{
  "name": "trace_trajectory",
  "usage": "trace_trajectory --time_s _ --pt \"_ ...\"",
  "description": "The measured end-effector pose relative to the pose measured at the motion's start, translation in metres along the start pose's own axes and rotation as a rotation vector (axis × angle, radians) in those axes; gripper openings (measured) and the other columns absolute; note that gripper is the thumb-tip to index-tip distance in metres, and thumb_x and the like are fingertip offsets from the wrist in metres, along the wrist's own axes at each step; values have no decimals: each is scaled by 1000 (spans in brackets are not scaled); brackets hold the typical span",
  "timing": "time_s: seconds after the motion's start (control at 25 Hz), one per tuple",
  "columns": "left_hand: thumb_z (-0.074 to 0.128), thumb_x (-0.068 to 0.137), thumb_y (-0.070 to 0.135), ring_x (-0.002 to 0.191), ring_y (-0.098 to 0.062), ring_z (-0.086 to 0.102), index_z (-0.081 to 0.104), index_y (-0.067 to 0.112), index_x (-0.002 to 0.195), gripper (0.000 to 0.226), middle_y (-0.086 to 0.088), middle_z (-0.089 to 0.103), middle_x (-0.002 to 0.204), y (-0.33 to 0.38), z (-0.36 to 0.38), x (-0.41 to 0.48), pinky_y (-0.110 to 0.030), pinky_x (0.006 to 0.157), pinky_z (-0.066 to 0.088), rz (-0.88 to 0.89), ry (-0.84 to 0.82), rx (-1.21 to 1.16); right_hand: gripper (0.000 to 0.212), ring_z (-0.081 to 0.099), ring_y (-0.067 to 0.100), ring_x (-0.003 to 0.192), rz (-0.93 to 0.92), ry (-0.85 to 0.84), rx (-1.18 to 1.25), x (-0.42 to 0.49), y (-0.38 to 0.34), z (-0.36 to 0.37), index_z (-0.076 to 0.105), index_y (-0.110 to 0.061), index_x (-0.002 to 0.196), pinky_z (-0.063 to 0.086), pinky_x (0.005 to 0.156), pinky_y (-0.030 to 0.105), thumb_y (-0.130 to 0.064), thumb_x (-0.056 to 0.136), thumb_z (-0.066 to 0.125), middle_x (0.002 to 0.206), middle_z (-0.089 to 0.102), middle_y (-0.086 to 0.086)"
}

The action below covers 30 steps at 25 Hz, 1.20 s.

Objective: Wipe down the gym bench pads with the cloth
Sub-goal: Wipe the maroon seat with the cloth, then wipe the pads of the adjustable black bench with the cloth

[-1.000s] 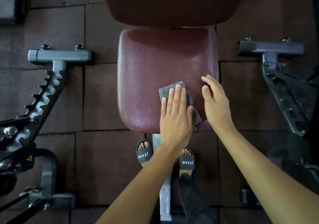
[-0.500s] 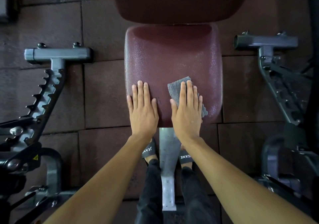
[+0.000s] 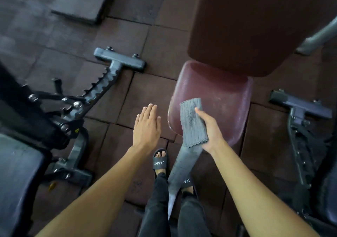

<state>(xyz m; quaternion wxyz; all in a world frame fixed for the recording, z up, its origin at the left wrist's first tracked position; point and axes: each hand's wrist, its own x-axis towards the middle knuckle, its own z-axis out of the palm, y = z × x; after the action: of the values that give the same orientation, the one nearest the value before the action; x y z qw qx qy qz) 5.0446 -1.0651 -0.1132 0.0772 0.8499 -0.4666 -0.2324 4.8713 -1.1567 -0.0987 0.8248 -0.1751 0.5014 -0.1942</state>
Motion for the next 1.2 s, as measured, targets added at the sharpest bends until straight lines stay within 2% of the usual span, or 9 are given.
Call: trace_trajectory --time_s 0.08,0.24,0.6,0.8,1.0,1.08,1.2 --pt "34 106 27 149 -21 23 33 15 152 47 -2 30 159 -17 -37 -30 -40 122 18 -82 62 -10 41 67 27 82 32 -142 -148 -22 4 43 58 -22 130 56 70 41 -18 89 66 99 67 13" --pt "42 103 22 140 -22 38 48 11 141 41 -6 46 149 -71 -107 -101 -39 117 28 -297 250 -82 50 66 29 81 149 -333 -382 -64 33 139 55 -29 132 58 69 44 -3 90 60 102 66 15" --pt "46 100 20 124 -25 53 59 10 131 35 -5 60 134 -226 -181 -284 -37 108 37 -824 541 -215 45 66 28 74 382 -701 -765 -141 172 321 55 -17 130 58 58 39 5 91 51 98 65 17" --pt "46 100 21 120 -29 54 59 13 130 34 -6 60 132 -355 -176 -347 -38 103 39 -1015 579 -305 43 63 30 78 410 -714 -963 -138 295 404 56 -14 126 55 65 41 8 89 50 100 63 18" --pt "47 100 19 125 -29 50 54 11 135 37 -8 55 138 -504 -147 -354 -40 107 37 -1046 481 -462 41 61 27 82 365 -597 -1114 -94 442 479 58 -16 117 51 75 43 12 88 49 98 63 14" --pt "45 100 17 126 -29 49 52 10 137 38 -10 53 139 -551 -128 -353 -41 108 38 -1069 439 -529 45 62 26 90 319 -559 -1188 -72 491 498 54 -15 124 51 81 42 13 88 49 106 63 12" --pt "42 99 14 127 -30 48 49 11 139 41 -10 51 141 -616 -92 -343 -42 108 38 -1127 375 -605 56 60 23 112 153 -615 -1383 -31 559 518 50 -16 135 49 93 33 12 87 48 124 62 6"
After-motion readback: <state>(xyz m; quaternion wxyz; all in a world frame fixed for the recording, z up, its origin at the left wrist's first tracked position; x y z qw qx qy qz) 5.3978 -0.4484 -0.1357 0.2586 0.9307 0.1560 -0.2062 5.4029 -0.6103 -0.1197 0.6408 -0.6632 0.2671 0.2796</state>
